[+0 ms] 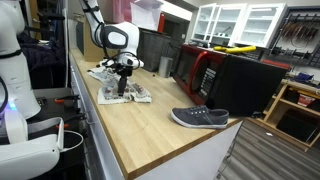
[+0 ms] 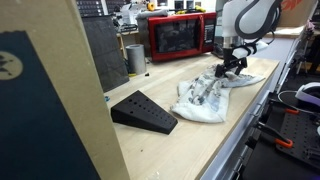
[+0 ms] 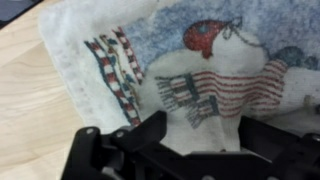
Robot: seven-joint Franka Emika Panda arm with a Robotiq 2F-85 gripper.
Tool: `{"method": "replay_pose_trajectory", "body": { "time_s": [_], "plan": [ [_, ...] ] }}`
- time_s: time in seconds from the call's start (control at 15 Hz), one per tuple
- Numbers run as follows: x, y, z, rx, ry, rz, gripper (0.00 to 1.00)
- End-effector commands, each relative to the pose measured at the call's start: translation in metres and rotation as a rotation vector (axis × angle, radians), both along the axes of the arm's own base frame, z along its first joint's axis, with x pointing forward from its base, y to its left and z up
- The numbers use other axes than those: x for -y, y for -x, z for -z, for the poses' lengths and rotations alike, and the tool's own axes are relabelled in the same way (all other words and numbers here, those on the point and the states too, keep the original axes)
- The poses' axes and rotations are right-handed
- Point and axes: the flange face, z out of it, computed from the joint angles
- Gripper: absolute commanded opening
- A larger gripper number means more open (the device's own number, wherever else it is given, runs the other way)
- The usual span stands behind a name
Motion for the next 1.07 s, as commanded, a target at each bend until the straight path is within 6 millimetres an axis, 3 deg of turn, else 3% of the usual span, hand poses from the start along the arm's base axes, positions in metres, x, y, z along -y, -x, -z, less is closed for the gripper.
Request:
{"method": "replay_pose_trajectory", "body": {
  "time_s": [0.0, 0.27, 0.47, 0.87, 0.93, 1.0],
  "plan": [
    [0.007, -0.006, 0.021, 0.0, 0.046, 0.042, 0.45],
    [0.014, -0.02, 0.017, 0.029, 0.083, 0.065, 0.18],
    [0.031, -0.034, 0.014, 0.049, 0.119, 0.09, 0.0],
    [0.082, -0.059, 0.01, 0.057, 0.206, 0.112, 0.0],
    [0.085, -0.061, 0.006, 0.063, 0.199, 0.126, 0.25],
    [0.088, -0.064, 0.002, 0.062, 0.19, 0.137, 0.26]
  ]
}}
